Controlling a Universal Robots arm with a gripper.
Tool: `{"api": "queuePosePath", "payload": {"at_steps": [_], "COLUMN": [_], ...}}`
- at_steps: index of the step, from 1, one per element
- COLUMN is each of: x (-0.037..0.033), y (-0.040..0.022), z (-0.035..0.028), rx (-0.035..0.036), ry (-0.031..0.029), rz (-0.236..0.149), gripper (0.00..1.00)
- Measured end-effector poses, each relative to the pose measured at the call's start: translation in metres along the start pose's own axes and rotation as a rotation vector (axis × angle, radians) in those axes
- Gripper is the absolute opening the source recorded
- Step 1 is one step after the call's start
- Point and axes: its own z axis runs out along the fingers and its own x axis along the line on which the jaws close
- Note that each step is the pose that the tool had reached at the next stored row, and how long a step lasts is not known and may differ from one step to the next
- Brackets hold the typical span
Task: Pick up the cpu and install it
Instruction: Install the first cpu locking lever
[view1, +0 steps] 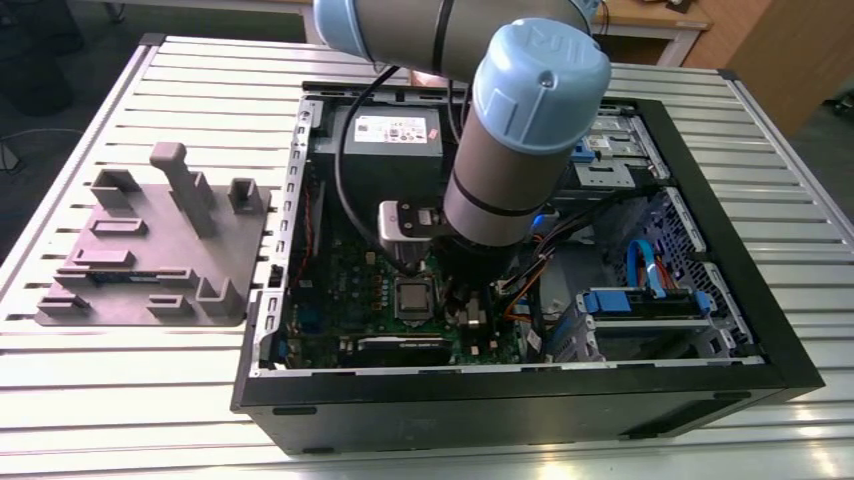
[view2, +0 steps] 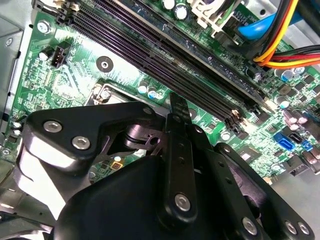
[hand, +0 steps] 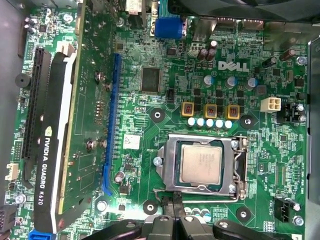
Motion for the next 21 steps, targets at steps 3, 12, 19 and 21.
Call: {"api": "queuePosePath", "payload": {"at_steps": [3, 12, 19, 21], "x": [0.0, 0.0, 0.0, 0.0001], "y": [0.0003, 0.0018, 0.0031, 0.0033], "z": [0.0001, -0.0185, -0.0387, -0.0415], "rx": [0.0004, 0.0006, 0.0008, 0.0008], "ry": [-0.0025, -0.007, -0.0099, -0.0105], "rz": [0.0, 0.0, -0.001, -0.001], "gripper": [0.1, 0.1, 0.1, 0.1]}}
